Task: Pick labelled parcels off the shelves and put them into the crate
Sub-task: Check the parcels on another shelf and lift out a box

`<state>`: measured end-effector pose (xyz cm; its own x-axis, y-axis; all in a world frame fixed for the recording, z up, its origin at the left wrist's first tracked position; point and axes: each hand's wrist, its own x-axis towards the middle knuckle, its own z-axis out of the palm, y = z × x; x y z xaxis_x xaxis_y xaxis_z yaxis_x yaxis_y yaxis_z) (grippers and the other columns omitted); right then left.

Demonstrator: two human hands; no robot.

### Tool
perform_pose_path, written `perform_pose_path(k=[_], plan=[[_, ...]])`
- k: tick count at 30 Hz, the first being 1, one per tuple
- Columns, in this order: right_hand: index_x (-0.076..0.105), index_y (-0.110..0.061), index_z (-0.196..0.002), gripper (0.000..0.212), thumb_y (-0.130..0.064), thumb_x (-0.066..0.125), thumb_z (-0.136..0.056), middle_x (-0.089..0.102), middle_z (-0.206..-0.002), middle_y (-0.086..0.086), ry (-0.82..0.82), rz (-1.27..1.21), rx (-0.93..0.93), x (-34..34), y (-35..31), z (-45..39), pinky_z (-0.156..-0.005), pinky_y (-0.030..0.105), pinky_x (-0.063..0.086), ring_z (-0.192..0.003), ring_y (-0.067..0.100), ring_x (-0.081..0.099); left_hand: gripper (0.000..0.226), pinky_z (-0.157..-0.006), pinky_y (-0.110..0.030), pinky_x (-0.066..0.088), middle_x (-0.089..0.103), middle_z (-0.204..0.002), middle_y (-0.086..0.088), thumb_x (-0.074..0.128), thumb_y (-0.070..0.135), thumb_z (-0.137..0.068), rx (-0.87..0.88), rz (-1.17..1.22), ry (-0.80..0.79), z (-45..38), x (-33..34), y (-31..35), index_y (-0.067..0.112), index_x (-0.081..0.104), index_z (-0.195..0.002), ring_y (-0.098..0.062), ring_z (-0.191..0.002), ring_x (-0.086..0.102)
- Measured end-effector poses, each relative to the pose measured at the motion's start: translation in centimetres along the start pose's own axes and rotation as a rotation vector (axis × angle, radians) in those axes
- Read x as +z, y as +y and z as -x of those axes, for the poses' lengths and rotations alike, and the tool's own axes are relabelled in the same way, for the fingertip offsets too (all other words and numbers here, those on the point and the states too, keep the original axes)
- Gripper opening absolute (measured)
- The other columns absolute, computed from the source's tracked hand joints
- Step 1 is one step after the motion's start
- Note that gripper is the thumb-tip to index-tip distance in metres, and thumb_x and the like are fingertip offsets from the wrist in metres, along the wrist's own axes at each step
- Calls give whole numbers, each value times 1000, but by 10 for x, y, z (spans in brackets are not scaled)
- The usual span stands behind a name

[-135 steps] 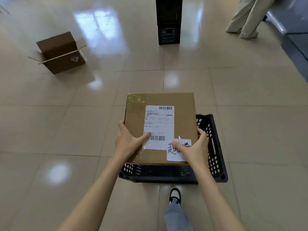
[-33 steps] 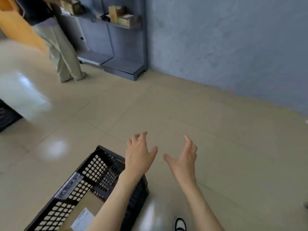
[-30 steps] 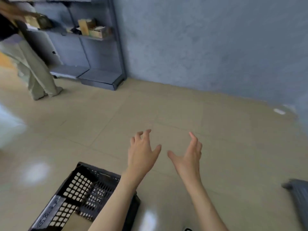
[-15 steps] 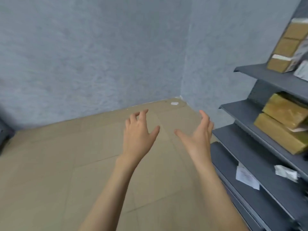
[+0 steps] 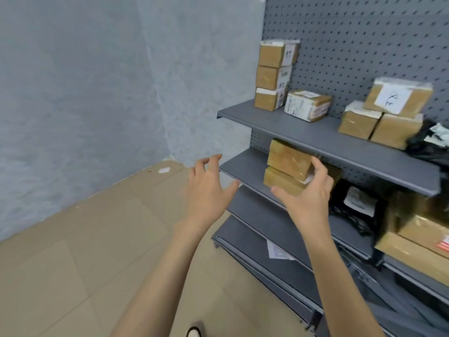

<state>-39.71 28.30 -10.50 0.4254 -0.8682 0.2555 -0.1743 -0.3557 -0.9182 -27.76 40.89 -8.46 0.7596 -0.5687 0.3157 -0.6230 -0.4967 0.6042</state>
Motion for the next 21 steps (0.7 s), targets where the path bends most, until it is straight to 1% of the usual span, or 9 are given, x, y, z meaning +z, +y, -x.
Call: perform_pose_path(k=[3,7,10,12,14,16,19,21], plan=[[23,-27,-144,91,-20,78,-72,25,-145,2,105,63,31,-4,17,-43,-90,27,30,-129,21,33,64,-100,-35,28,36,-138,-11,61,37,-85,73,23,-60,-54,32,9,20,34,-140,-29,-124,34],[21,-28,-145,91,-22,78,-74,20,-150,3,242,124,105,-6,34,-103,-100,39,33,-136,26,26,65,-99,-38,32,37,-137,-10,60,40,-85,189,67,-146,-128,76,24,20,33,-140,-30,-123,34],[20,-28,-145,91,-21,78,-75,20,-150,3,330,122,180,-9,37,-148,-102,44,34,-136,27,27,67,-100,-38,33,35,-137,-10,59,42,-85,269,103,-244,-185,106,43,22,29,-142,-28,-126,31],[20,-28,-145,91,-19,78,-75,21,-148,4,404,137,214,-14,39,-174,-100,44,36,-135,28,29,67,-99,-36,32,33,-139,-9,58,43,-86,332,145,-318,-219,125,61,23,27,-142,-26,-127,29],[20,-28,-145,92,-19,78,-74,22,-147,4,489,165,248,-24,41,-195,-97,43,37,-134,29,31,68,-94,-33,30,31,-141,-7,58,43,-86,405,199,-385,-246,147,81,24,27,-142,-23,-128,27],[20,-28,-145,92,-18,77,-74,22,-147,4,553,188,279,-38,45,-211,-97,43,38,-133,29,32,68,-91,-31,29,30,-142,-6,59,43,-85,468,249,-435,-266,169,103,24,27,-142,-22,-129,25],[21,-26,-144,92,-17,78,-73,24,-146,5,626,224,281,-62,51,-228,-100,40,36,-132,27,33,71,-103,-37,27,28,-146,-6,59,42,-85,531,291,-516,-283,203,139,22,25,-144,-22,-135,19],[22,-26,-144,92,-17,78,-72,25,-145,4,669,251,278,-80,55,-241,-100,39,35,-131,27,34,73,-106,-40,25,26,-147,-6,60,42,-85,566,307,-559,-289,224,163,22,23,-144,-23,-137,16]])
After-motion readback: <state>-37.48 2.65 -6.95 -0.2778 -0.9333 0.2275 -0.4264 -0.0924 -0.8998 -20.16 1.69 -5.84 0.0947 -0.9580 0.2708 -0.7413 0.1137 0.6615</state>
